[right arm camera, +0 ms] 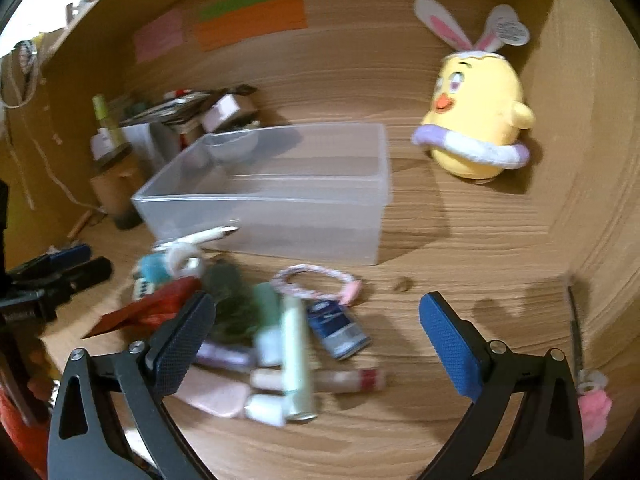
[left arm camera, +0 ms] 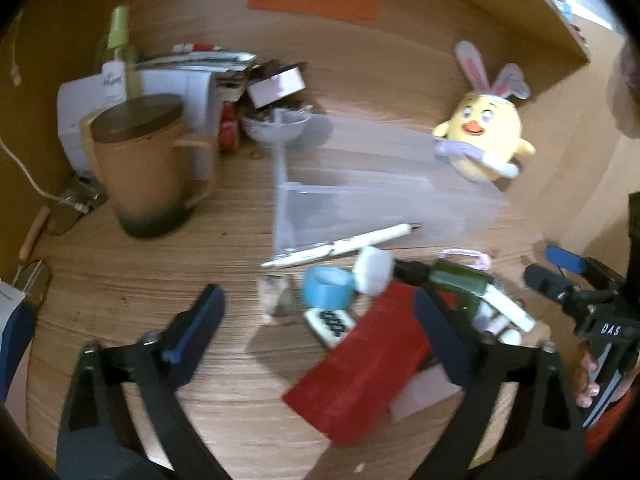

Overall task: Organize objects
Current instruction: 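Grasp the small brown bead with the right tool while the left tool grasps the clear glass block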

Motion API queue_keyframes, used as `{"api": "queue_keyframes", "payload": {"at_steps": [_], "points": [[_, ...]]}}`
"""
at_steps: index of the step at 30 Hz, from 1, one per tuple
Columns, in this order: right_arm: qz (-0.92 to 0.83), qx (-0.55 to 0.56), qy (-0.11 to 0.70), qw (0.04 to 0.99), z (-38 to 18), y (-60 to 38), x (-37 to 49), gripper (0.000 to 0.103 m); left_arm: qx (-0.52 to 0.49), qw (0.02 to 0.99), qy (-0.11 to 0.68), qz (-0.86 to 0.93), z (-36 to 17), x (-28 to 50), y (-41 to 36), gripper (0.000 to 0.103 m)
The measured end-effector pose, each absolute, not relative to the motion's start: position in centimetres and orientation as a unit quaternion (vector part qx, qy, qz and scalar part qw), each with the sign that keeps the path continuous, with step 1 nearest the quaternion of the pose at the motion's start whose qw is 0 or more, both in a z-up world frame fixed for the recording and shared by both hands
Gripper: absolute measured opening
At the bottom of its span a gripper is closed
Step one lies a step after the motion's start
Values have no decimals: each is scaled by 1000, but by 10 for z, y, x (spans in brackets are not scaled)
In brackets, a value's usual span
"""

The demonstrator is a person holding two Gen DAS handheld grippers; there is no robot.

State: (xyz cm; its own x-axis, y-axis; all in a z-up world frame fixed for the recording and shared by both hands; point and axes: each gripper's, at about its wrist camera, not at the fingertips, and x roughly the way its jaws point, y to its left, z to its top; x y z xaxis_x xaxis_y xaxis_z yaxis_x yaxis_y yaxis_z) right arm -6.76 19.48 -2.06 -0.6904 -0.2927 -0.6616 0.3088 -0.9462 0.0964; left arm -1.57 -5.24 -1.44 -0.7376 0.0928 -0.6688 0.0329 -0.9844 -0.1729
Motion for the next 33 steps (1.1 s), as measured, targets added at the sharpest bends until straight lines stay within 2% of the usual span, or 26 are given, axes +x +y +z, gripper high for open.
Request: {"api": "queue_keyframes", "payload": {"at_steps": [8,13,21,28,30,33], "points": [[-921,376,26,99,-30,228,-91,82,-397,-25,-87,913,-36,-32,-77,67],[-913,400,28,73,-42,247,-108,66,-417,-32,-75,905,-44,-33,-82,63],[-896,431,33,105,-58,234,-128,52,-454,-22,-71,888,-53,-50,-81,63],[-886,445,47,125,-67,218,-137,34,-460,-11,-71,885,-55,-62,-78,63],[-887,442,49,124,-67,216,-138,28,-460,-4,-73,885,-56,-64,-78,61],[-887,441,52,124,-67,215,-139,18,-459,7,-74,885,-55,-66,-78,51]]}}
